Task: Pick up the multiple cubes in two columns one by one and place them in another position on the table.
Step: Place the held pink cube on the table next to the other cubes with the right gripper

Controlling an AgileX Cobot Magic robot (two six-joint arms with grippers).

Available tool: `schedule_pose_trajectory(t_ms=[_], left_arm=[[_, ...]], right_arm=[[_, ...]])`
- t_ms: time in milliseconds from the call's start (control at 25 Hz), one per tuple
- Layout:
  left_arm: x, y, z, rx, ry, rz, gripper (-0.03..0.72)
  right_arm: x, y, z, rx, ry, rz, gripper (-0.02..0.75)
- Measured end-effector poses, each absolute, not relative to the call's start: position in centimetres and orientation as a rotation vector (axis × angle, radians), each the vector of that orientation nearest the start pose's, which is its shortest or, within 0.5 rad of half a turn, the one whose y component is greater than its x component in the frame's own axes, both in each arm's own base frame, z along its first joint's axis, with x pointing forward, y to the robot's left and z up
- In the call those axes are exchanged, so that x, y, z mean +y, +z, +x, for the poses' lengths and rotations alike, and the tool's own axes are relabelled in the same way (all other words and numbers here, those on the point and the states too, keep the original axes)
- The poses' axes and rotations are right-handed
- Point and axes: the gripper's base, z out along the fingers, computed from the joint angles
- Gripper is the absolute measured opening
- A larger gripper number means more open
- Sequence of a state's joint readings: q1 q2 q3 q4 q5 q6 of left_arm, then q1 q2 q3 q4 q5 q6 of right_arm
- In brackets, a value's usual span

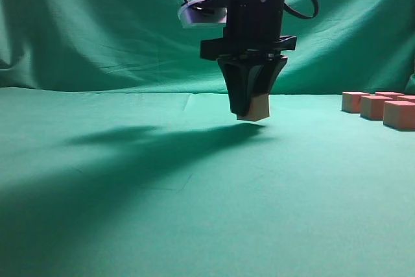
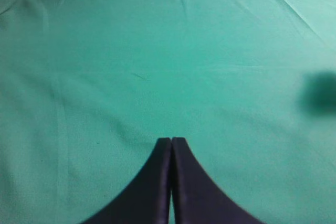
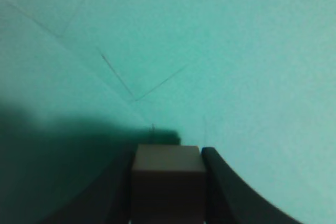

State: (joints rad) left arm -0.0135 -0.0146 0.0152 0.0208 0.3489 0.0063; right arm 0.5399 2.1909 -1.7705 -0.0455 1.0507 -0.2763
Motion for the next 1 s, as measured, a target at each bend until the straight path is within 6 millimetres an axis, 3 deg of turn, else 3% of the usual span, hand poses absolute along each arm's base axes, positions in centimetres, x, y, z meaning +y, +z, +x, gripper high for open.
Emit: schedule_pose_trajectory(t_ms=[1000], left_arm=[[-0.01,17.74,5.28,1.833,0.016,0.032,0.000]], right_arm=[[23.10,17.07,39.66,2.758,-0.049,-1.070,0.279]])
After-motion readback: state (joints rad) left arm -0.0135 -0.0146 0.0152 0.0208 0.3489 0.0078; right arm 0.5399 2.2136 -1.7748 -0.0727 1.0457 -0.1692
